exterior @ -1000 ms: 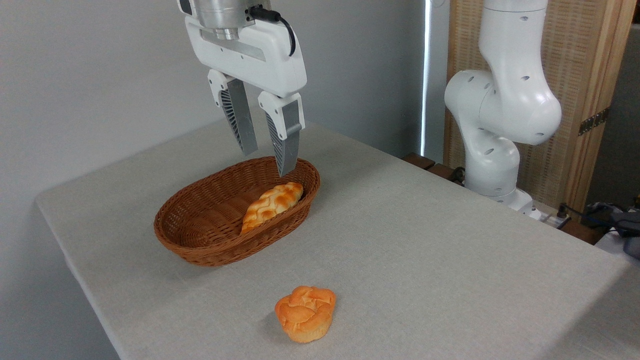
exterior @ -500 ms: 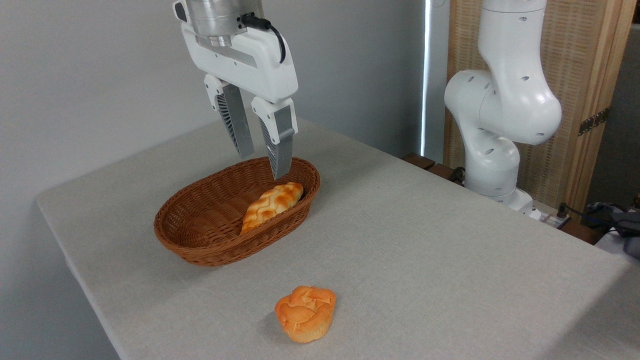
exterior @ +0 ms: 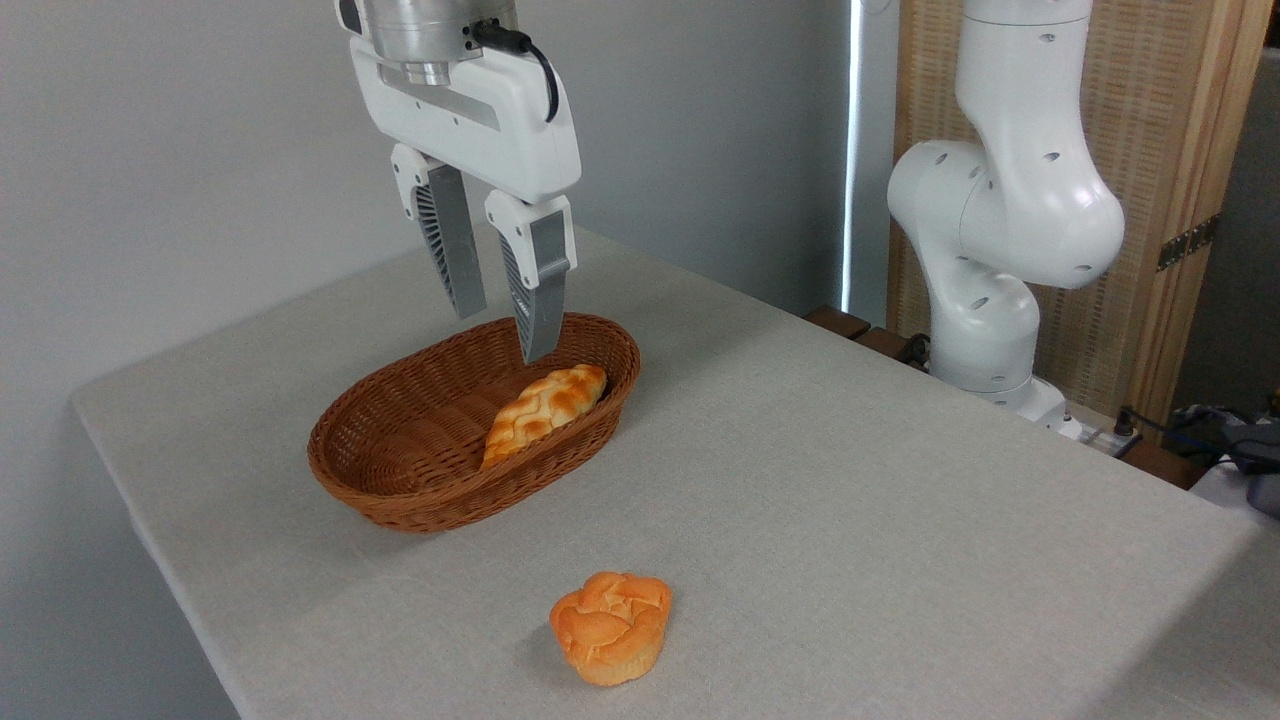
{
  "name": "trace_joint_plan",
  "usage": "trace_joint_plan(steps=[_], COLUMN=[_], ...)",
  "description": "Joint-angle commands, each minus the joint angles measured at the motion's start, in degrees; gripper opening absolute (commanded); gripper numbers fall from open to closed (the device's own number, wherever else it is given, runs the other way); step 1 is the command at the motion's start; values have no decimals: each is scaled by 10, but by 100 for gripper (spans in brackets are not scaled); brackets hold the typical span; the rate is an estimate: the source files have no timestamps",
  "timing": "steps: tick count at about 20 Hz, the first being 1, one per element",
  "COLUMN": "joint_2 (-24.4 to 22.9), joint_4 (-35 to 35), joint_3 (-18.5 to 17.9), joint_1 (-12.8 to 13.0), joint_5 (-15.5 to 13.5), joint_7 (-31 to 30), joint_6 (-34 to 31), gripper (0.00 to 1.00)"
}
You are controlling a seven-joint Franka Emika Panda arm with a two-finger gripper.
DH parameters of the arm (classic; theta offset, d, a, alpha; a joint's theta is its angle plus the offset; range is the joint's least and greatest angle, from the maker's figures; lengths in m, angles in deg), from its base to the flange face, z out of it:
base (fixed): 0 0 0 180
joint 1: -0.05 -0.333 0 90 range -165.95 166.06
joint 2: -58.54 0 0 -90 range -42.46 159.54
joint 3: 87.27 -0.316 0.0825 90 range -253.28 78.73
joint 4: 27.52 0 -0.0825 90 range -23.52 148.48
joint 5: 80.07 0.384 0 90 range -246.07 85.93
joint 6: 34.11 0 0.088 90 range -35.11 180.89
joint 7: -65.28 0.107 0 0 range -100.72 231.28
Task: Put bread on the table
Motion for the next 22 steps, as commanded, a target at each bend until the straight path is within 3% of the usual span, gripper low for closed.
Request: trace_joint_plan(steps=[1, 5, 10, 13, 22], joint_2=[2, 2, 0, 0, -1], joint_4=[-7, -7, -7, -7, -7], joint_3=[2, 6, 5, 7, 3], joint_1=[-7, -7, -7, -6, -7], joint_5=[-3, 34, 34, 35, 31], joint_7=[21, 13, 11, 14, 17], joint_6=[5, 4, -3, -38, -33], gripper=[100, 100, 100, 100, 100])
